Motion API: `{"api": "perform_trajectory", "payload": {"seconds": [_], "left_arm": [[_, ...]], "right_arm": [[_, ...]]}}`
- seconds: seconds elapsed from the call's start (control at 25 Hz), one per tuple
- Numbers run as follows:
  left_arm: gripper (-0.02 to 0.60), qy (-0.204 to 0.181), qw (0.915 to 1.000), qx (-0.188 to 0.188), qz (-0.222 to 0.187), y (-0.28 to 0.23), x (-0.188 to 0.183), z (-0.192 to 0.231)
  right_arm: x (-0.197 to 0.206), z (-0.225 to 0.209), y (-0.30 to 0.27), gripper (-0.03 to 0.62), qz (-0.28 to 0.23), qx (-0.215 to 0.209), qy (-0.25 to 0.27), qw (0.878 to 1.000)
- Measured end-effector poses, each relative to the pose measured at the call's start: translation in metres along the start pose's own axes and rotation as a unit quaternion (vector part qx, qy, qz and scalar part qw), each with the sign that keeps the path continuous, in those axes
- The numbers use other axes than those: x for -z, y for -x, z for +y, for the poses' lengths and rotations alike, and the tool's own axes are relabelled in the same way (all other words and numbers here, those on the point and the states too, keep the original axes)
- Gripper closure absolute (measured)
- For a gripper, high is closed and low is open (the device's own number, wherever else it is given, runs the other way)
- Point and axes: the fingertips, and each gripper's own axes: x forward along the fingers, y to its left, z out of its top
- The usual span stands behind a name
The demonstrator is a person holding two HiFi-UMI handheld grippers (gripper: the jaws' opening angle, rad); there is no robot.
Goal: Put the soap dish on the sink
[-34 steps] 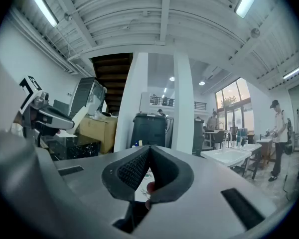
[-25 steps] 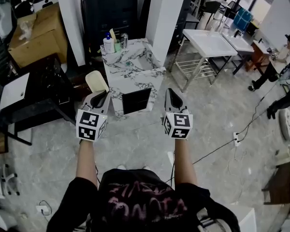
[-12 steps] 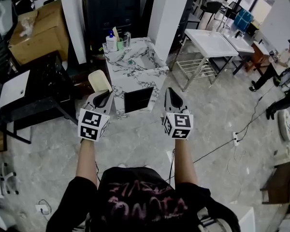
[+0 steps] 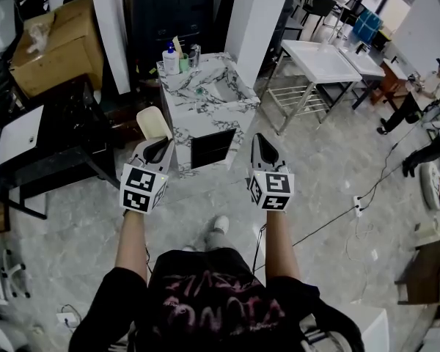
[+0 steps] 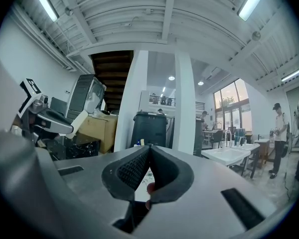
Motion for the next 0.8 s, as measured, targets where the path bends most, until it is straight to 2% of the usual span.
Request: {"api": "perform_trajectory", "payload": {"seconds": [0.44, 0.8], "left_arm": [[0.552, -0.006, 0.9998, -0.005, 0.018, -0.058, 0.005, 0.031], [0.552, -0.006, 0.9993, -0.006, 0.037, -0.160, 0.003, 0.059]], "right_arm": [[0.013, -0.025, -0.065, 0.580, 0.001, -0.004, -0.006, 1.000], [0.037, -0.072, -0.163, 0.580, 0.012, -0.017, -0.016, 1.000]]}}
